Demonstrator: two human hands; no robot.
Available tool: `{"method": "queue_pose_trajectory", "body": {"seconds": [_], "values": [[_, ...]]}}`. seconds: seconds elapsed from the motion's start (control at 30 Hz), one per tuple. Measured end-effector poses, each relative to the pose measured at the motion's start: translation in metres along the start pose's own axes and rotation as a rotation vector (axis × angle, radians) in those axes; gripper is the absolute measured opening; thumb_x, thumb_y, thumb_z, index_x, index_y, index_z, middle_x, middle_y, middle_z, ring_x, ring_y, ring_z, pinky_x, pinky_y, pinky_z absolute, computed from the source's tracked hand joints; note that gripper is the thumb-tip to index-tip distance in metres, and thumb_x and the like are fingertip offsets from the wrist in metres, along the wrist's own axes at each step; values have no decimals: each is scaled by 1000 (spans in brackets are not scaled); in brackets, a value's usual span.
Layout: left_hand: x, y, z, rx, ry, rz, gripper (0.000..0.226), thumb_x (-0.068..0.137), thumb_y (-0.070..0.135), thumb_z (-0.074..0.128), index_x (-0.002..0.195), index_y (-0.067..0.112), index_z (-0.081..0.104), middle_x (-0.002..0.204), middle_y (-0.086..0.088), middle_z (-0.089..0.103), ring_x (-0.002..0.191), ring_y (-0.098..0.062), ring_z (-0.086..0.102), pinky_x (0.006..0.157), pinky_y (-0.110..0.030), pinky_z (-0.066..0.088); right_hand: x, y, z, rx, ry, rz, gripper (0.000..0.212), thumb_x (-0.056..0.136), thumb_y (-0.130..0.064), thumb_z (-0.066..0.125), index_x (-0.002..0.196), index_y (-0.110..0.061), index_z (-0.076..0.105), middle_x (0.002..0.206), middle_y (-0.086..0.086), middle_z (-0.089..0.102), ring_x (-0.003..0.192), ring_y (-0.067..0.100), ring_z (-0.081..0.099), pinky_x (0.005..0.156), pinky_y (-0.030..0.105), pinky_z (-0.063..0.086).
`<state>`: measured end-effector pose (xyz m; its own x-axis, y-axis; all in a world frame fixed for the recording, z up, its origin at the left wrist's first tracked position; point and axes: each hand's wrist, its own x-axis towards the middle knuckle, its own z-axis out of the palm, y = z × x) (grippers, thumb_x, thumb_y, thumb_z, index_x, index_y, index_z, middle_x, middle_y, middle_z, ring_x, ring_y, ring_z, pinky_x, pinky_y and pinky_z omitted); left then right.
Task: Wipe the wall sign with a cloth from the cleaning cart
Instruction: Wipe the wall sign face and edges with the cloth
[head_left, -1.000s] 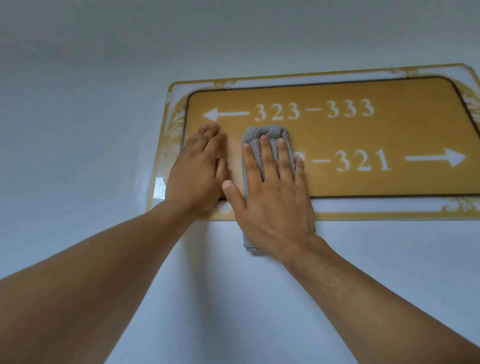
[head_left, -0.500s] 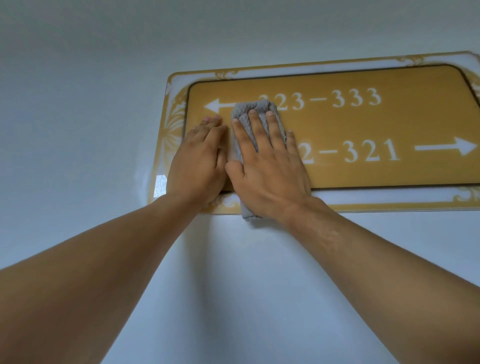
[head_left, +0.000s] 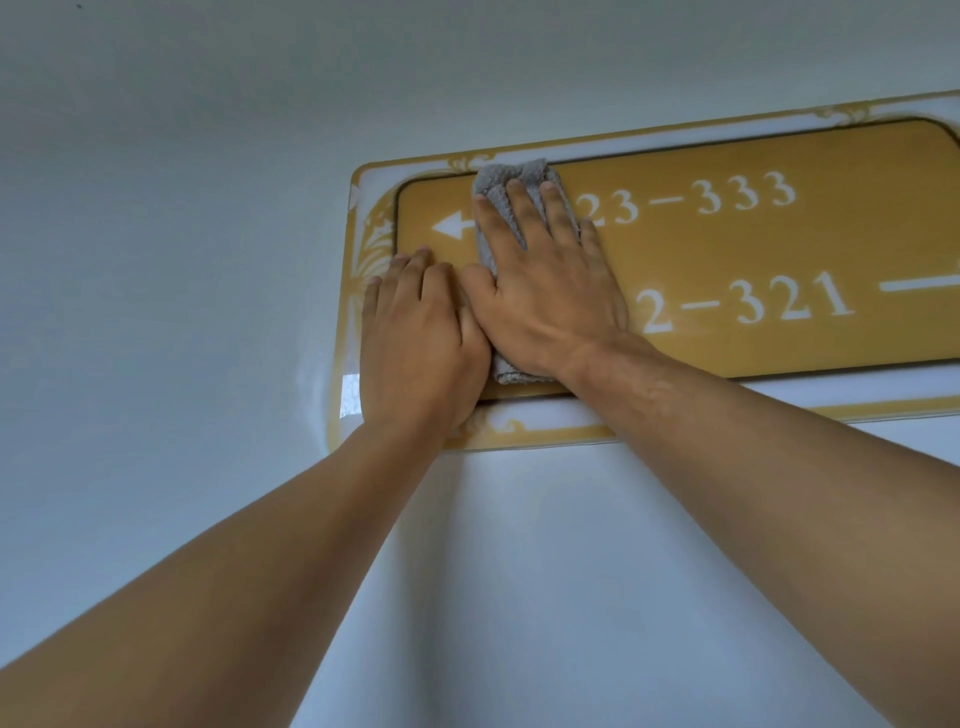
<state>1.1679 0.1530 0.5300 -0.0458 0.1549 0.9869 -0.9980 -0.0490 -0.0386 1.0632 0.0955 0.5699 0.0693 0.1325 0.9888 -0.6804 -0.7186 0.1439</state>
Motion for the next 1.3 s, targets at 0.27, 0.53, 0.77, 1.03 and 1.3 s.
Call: {"method": "queue_pose_trajectory", "body": {"seconds": [0.27, 0.53, 0.77, 1.03, 1.3], "values": [[-1, -2, -3, -43, -10, 4, 39, 96, 17, 40, 128, 6, 58, 152, -12, 44, 145, -25, 29, 120, -44, 20, 5, -3, 3, 14, 15, 29, 77, 85, -59, 11, 157, -33, 12, 166, -3, 7, 152, 19, -3, 122, 48, 4], [0, -2, -2, -33, -9, 21, 41, 93, 18, 41, 128, 4, 58, 151, -15, 45, 145, -28, 31, 119, -47, 22, 10, -3, -1, 17, -12, 18, 76, 86, -58, 13, 157, -32, 11, 166, -2, 5, 152, 20, -5, 122, 50, 2], [-4, 5, -3, -54, 1, 4, 49, 86, 21, 40, 130, 8, 58, 148, -11, 49, 144, -24, 33, 118, -46, 25, 27, 1, -2, 13, -27, -28, 73, 90, -55, 20, 158, -28, 13, 166, 1, 6, 152, 23, -6, 121, 52, 5], [13, 4, -12, 206, 13, 66, 32, 80, 26, 39, 96, 9, 61, 103, -9, 66, 92, -33, 59, 82, -43, 41, 47, -2, 0, 30, -20, -45, 73, 90, -54, 21, 158, -28, 12, 166, 2, 4, 152, 24, -9, 120, 53, 5], [48, 2, 0, 223, 146, 76, 17, 76, 12, 43, 80, 4, 58, 81, -13, 55, 80, -35, 49, 67, -43, 35, 68, -3, 5, 72, -9, -28, 70, 91, -50, 23, 157, -28, 16, 166, 3, 6, 152, 25, -7, 120, 54, 2]]}}
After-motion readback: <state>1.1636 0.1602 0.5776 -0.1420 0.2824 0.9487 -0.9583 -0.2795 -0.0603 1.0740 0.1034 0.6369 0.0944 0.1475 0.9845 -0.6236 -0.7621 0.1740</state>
